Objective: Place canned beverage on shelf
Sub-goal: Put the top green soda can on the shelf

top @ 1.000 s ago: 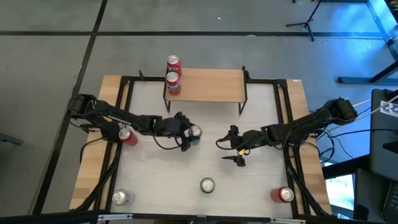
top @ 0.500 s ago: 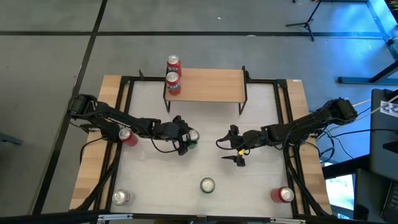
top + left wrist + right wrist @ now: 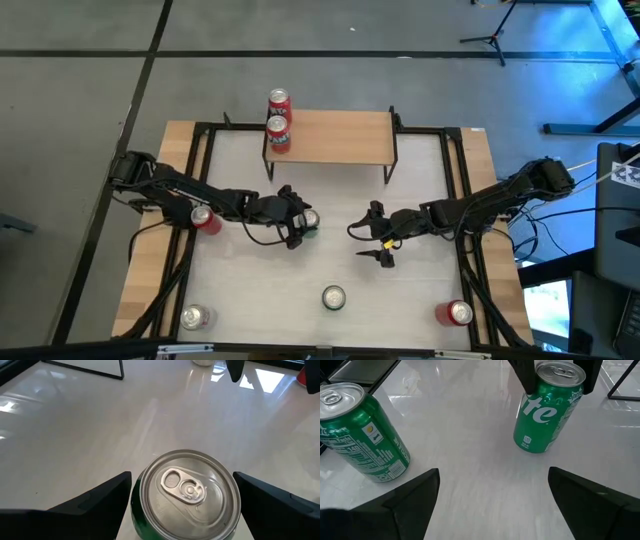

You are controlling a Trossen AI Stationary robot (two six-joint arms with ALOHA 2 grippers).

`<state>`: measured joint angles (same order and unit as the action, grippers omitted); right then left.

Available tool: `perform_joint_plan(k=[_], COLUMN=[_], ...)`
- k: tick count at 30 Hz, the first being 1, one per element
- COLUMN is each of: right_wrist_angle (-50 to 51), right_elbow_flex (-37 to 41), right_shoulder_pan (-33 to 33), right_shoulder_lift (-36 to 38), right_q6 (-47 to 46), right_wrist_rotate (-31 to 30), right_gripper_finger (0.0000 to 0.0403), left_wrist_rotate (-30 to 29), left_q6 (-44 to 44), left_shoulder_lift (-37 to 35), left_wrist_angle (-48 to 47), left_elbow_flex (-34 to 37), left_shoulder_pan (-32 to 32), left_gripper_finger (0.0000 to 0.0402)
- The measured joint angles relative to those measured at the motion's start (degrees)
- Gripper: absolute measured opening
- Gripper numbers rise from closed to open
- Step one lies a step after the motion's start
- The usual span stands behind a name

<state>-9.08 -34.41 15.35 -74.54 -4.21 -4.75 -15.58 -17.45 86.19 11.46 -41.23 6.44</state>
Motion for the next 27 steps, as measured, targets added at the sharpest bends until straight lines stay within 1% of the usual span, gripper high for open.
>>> perform_joint_plan(k=[4, 8, 9, 11, 13, 15, 23, 27], right_wrist_angle=[0.0, 0.0, 0.0, 0.0, 0.0, 0.0, 0.0, 0.0], right_elbow_flex=[0.0, 0.0, 0.0, 0.0, 0.0, 0.0, 0.0, 0.0], right_shoulder_pan=[0.0, 0.0, 0.0, 0.0, 0.0, 0.0, 0.0, 0.0], right_shoulder_lift=[0.0, 0.0, 0.0, 0.0, 0.0, 0.0, 0.0, 0.0], right_q6=[0.0, 0.0, 0.0, 0.0, 0.0, 0.0, 0.0, -0.1], right_wrist_rotate=[0.0, 0.0, 0.0, 0.0, 0.0, 0.0, 0.0, 0.0], right_gripper_finger=[0.0370, 0.0370, 0.0370, 0.0370, 0.0370, 0.0370, 0.0370, 0.0370], left_wrist_rotate=[0.1, 0.9, 1.9, 5.9, 10.1, 12.3, 12.1, 11.3], left_q6=[0.0, 0.0, 0.1, 2.7, 5.8, 7.3, 8.9, 7.7], left_shoulder_lift=[0.0, 0.0, 0.0, 0.0, 0.0, 0.0, 0.0, 0.0], left_wrist_angle=[-0.1, -0.2, -0.2, -0.4, -0.4, -0.4, -0.1, -1.5], left_elbow_flex=[0.0, 0.0, 0.0, -0.2, -0.5, -1.0, -2.0, -2.7], left_shoulder_pan=[0.0, -0.1, -0.3, -0.8, -1.1, -1.0, 0.1, 0.1], left_gripper_finger=[0.0339, 0.0366, 0.0377, 0.0393, 0.0395, 0.0389, 0.0388, 0.0388])
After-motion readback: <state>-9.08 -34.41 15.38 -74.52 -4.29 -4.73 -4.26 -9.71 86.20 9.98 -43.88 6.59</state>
